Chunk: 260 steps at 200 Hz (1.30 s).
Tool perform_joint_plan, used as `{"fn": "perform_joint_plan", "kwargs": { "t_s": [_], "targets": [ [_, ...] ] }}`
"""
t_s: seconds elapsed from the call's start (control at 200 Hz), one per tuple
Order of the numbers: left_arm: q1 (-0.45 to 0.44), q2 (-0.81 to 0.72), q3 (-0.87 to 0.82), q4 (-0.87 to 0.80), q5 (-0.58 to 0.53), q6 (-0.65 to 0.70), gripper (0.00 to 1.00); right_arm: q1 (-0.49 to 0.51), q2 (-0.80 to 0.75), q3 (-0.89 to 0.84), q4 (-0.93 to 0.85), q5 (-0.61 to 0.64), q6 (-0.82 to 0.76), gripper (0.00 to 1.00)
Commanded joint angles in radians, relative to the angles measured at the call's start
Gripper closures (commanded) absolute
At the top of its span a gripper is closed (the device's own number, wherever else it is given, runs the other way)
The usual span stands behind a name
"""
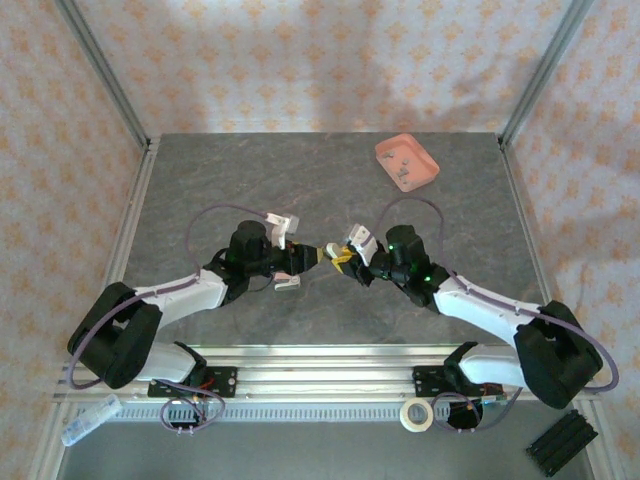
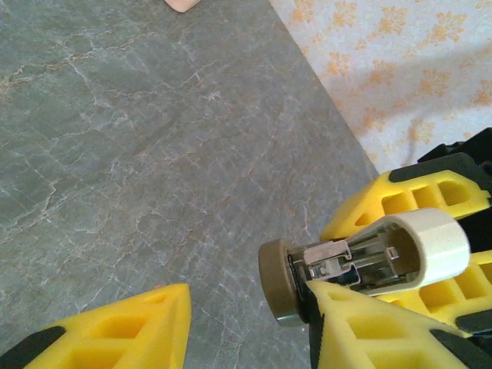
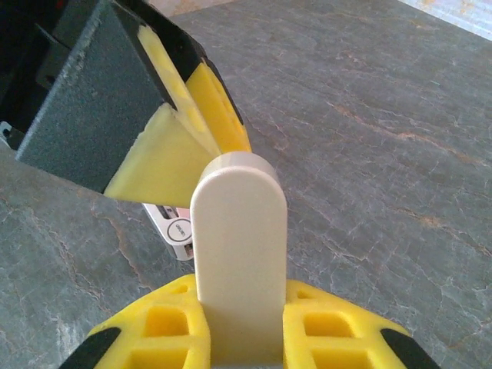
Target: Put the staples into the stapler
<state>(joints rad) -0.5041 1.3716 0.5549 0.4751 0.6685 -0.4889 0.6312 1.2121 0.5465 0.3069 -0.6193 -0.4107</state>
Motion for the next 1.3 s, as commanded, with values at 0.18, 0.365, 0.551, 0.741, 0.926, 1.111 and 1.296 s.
{"fn": "perform_joint_plan", "kwargs": {
  "t_s": [0.18,0.365,0.551,0.741,0.926,1.111,1.296],
  "targets": [
    [-0.002,0.070,0.017,-0.055,-0.076,0.019,0.57,0.015,-0.056,0.004,0.206,-0.097,0.054,1.00],
    [-0.007,0.096,0.026,-0.042,-0.065,0.015,0.57,0.015,-0.056,-0.003,0.237,-0.086,0.083,1.00],
    [-0.009,0.060,0.028,-0.072,-0.064,0.055,0.52,0.007,-0.053,-0.014,0.251,-0.050,0.110,1.00],
    [-0.009,-0.077,0.023,-0.165,-0.066,0.217,0.39,-0.028,-0.060,-0.022,0.228,-0.067,0.126,1.00],
    [-0.010,-0.227,0.009,-0.251,-0.017,0.502,0.32,-0.036,-0.075,0.012,0.105,-0.103,0.053,1.00],
    [-0.009,-0.276,0.051,-0.394,0.082,0.787,0.29,-0.037,-0.066,0.067,-0.027,-0.176,-0.034,1.00],
    [-0.008,-0.237,0.104,-0.470,0.150,0.908,0.28,-0.037,-0.052,0.108,-0.088,-0.231,-0.077,1.00]
  ]
}}
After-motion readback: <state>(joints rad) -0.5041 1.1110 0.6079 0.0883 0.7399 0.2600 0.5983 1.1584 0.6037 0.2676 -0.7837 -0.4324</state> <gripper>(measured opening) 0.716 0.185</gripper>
